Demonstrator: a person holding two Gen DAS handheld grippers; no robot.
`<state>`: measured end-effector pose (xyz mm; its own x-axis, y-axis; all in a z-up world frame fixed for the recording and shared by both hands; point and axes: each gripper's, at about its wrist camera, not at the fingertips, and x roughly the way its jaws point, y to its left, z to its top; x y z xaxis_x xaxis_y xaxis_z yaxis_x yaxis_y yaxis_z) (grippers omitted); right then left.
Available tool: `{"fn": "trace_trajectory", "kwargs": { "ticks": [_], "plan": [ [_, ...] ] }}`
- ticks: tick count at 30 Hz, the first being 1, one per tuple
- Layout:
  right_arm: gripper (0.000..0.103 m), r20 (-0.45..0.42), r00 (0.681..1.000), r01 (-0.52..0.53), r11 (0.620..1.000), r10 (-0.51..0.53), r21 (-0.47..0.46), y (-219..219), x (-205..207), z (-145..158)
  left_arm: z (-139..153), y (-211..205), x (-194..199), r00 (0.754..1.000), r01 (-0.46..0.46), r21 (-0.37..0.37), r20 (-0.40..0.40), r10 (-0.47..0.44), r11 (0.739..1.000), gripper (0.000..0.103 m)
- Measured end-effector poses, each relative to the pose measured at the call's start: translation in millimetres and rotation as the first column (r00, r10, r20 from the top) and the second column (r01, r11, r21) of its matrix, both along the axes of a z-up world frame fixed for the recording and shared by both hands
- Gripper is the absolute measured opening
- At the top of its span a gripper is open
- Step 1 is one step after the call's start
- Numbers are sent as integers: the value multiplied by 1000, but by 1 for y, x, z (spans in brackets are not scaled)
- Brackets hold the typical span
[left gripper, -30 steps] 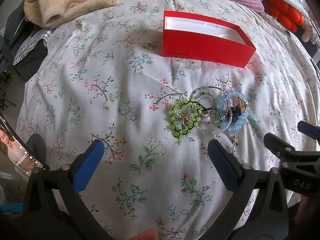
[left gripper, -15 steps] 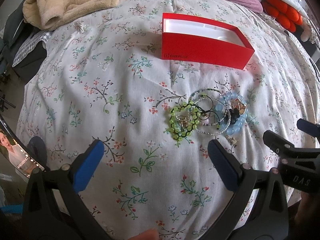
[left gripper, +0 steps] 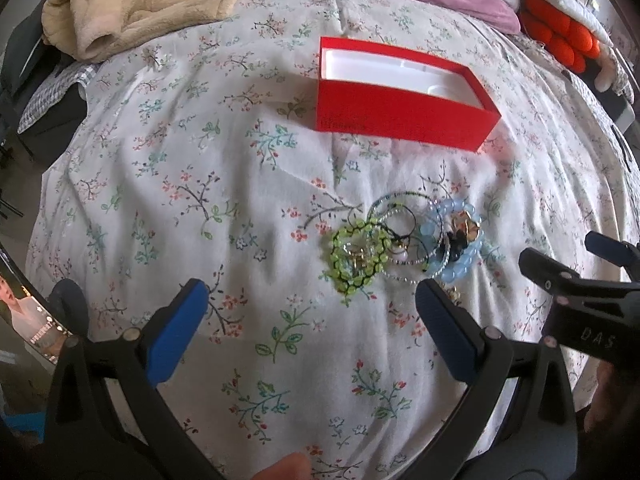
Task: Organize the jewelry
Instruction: 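Reach both tools toward the jewelry pile beside the red box, then grasp the thin dark beaded bracelet with the left tool while the right tool grasps the light blue bead bracelet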
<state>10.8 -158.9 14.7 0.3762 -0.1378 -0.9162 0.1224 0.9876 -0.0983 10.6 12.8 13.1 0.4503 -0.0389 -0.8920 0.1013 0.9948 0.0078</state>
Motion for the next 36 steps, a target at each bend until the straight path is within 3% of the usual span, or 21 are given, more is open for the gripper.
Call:
{"fn": "trace_trajectory", "kwargs": {
  "ticks": [8,11,15,21,25,29,36],
  "plan": [
    [103,19,999,-36,998,35,56,-2,18,8,13,8,21,1000,23,3,0,-23,1000,103],
    [103,-4,999,-42,995,42,87,-4,27,8,16,9,35,997,60,-9,-39,-61,998,100],
    [103,-32,998,-39,985,45,169,-8,41,7,9,9,56,989,86,-78,-117,-95,993,94],
    [103,-70,997,-11,979,26,201,-13,59,0,-13,0,79,966,106,-199,-210,-148,974,67],
    [103,-92,996,15,972,7,236,-19,69,-7,-21,-15,89,949,144,-240,-240,-203,960,50],
    [102,-107,994,42,961,-13,274,-26,77,-11,-33,-27,96,936,169,-240,-266,-232,956,36],
    [98,-112,994,47,957,-16,285,-27,84,-18,-43,-39,105,930,190,-200,-277,-241,961,23]
  ]
}}
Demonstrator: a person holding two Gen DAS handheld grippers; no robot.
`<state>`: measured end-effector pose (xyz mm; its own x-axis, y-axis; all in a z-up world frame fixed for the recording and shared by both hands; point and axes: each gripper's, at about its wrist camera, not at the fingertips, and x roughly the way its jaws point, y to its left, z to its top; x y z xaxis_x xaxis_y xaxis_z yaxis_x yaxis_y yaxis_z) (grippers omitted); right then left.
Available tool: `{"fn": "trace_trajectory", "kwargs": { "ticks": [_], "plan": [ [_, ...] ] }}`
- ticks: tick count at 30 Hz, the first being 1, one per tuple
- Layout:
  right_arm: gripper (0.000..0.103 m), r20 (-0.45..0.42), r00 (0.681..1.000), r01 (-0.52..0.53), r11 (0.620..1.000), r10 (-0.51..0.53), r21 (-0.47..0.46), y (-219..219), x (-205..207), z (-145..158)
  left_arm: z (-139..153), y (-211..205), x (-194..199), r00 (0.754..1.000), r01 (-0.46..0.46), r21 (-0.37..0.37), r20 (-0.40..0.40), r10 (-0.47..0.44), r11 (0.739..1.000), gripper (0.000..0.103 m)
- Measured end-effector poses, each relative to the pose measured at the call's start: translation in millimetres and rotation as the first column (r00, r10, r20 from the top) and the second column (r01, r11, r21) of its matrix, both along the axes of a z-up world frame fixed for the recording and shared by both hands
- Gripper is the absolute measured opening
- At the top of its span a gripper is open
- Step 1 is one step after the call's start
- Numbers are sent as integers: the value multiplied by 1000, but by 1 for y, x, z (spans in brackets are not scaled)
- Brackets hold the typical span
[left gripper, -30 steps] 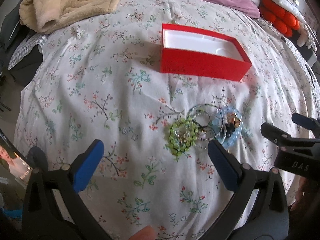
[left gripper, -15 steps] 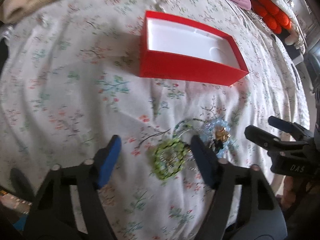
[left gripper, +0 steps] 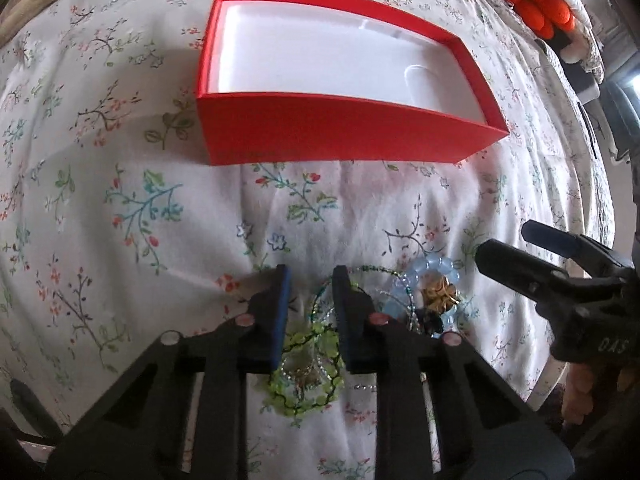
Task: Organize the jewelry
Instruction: 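Grasp the thin dark beaded bracelet with the left tool while the right tool grasps the light blue bead bracelet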
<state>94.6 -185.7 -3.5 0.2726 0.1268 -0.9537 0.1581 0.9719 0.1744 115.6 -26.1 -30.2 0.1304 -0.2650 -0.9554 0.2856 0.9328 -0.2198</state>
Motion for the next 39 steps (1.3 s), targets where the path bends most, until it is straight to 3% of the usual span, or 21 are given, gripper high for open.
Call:
{"fn": "trace_trajectory", "kwargs": {
  "ticks": [6,9,17,21,29,39],
  "plan": [
    [97,5,1000,-1,1000,1,1,1,13,-3,-4,-25,-8,997,80,59,15,-81,995,20],
    [97,3,1000,-1,1000,1,2,1,15,-3,-6,-32,-11,994,90,117,42,-96,989,9],
    [97,2,1000,-4,1000,4,8,-1,6,-3,-5,-16,-4,999,23,33,21,-24,999,3],
    [97,0,1000,4,999,-4,33,-3,0,-2,12,1,-4,999,-8,-16,52,9,1000,3],
    [68,-36,999,-2,997,5,73,2,-8,-9,40,18,-13,991,-42,-90,126,54,995,3],
    [53,-78,997,-8,999,10,32,18,-5,-25,72,33,-26,975,-39,-155,208,71,987,3]
  ]
}}
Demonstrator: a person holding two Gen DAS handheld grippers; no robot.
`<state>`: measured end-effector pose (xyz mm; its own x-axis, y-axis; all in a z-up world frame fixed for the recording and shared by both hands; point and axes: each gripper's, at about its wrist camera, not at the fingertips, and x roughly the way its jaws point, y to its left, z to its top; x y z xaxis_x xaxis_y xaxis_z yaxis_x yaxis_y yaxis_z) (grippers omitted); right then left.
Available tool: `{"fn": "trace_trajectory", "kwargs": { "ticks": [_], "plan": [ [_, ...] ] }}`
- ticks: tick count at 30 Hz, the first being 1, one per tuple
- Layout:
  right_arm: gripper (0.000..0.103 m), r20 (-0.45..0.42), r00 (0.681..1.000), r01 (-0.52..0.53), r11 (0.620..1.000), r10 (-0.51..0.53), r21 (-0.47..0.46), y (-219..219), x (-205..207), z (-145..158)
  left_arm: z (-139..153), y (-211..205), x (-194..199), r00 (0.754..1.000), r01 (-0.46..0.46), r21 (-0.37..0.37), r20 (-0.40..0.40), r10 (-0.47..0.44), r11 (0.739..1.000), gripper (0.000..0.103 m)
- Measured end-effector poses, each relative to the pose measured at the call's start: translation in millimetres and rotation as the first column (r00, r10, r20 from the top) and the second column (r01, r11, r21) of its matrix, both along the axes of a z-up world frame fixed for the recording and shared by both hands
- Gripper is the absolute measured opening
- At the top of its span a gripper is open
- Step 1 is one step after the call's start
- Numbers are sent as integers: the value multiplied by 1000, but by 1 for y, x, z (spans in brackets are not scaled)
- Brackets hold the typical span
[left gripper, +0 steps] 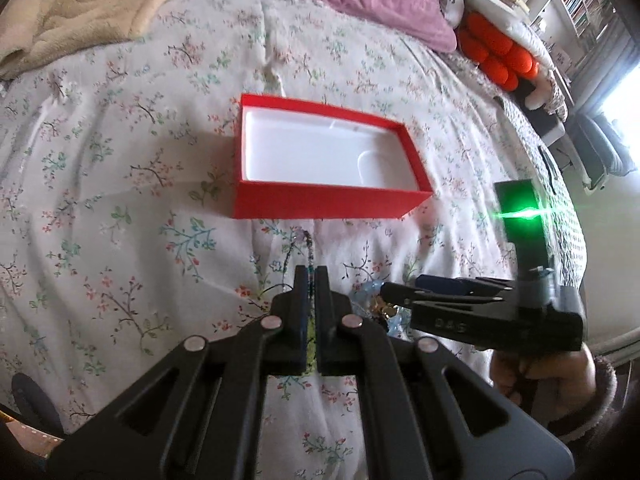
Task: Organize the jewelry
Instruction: 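Grasp the thin dark beaded bracelet with the left tool while the right tool grasps the light blue bead bracelet, then lift both held bracelets and carry them over the red box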
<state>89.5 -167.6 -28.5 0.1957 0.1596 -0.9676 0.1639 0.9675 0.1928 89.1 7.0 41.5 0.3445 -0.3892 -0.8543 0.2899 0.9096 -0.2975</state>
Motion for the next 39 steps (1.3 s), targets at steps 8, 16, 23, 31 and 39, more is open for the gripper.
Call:
{"fn": "trace_trajectory", "kwargs": {
  "ticks": [8,16,23,31,39],
  "plan": [
    [51,15,999,-47,995,48,-93,36,3,-7,7,8,-2,999,-14,-1,30,14,1000,3],
    [12,49,994,-97,991,102,-88,64,-7,-4,18,13,-6,998,-22,-29,65,24,999,3],
    [12,170,980,-103,995,101,3,72,-28,35,39,17,-12,991,-14,-69,133,23,997,3],
    [12,260,961,-108,993,92,46,56,-32,93,59,16,-23,980,42,-158,196,-10,987,3],
    [12,285,956,-94,992,66,85,43,-36,105,11,9,-10,998,-13,69,66,8,998,3]
  ]
}}
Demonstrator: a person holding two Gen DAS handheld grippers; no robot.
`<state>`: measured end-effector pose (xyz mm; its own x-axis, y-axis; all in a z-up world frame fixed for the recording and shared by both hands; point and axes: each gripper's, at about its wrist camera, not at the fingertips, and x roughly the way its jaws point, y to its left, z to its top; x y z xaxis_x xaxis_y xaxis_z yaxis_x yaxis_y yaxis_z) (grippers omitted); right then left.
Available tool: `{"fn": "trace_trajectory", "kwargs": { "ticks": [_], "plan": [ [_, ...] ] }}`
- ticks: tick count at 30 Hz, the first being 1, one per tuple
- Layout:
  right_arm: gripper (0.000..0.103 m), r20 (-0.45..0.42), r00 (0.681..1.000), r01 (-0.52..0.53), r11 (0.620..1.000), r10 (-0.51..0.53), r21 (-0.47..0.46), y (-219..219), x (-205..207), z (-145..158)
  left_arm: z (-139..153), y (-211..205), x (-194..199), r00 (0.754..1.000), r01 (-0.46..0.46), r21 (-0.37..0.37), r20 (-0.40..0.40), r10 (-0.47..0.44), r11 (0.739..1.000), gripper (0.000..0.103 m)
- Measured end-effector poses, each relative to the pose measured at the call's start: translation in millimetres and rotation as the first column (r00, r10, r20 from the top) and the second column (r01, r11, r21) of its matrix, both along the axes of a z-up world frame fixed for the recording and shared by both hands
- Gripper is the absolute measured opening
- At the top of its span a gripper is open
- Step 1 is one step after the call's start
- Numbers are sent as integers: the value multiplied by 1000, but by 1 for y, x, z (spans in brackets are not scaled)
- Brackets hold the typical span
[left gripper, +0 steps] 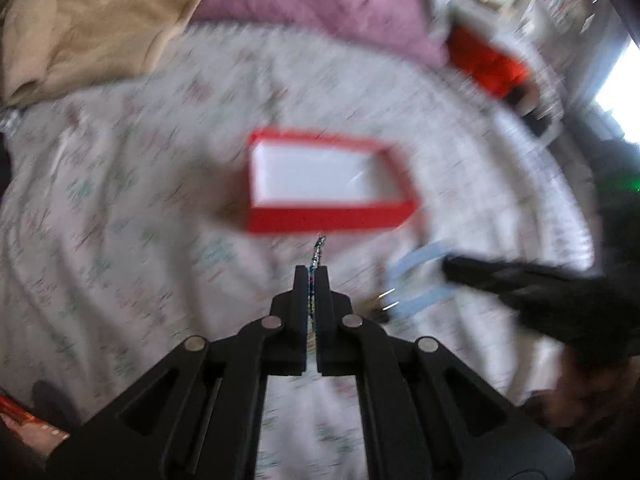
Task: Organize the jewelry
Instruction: 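Lift both held bracelets and carry them over the red box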
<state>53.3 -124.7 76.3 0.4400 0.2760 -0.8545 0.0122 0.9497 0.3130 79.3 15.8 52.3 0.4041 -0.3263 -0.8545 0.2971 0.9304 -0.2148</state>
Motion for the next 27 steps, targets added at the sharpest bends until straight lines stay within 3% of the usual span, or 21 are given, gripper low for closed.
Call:
{"fn": "trace_trajectory", "kwargs": {
  "ticks": [5,13,18,21,27],
  "plan": [
    [12,-34,999,-16,1000,16,8,6,1,-9,-42,9,14,993,-52,96,-104,62,994,3],
    [12,-79,990,-109,989,117,97,50,12,-30,-49,20,15,988,-77,89,-128,88,993,3],
    [12,-206,976,-82,995,69,-56,57,26,-83,-48,35,14,985,-109,94,-126,120,990,3],
    [12,-266,963,-77,993,50,-91,52,29,-106,-48,46,17,981,-134,102,-124,147,986,3],
    [12,-258,965,-82,986,43,-142,49,27,-105,-35,59,17,979,-190,161,-37,198,969,3]
  ]
}}
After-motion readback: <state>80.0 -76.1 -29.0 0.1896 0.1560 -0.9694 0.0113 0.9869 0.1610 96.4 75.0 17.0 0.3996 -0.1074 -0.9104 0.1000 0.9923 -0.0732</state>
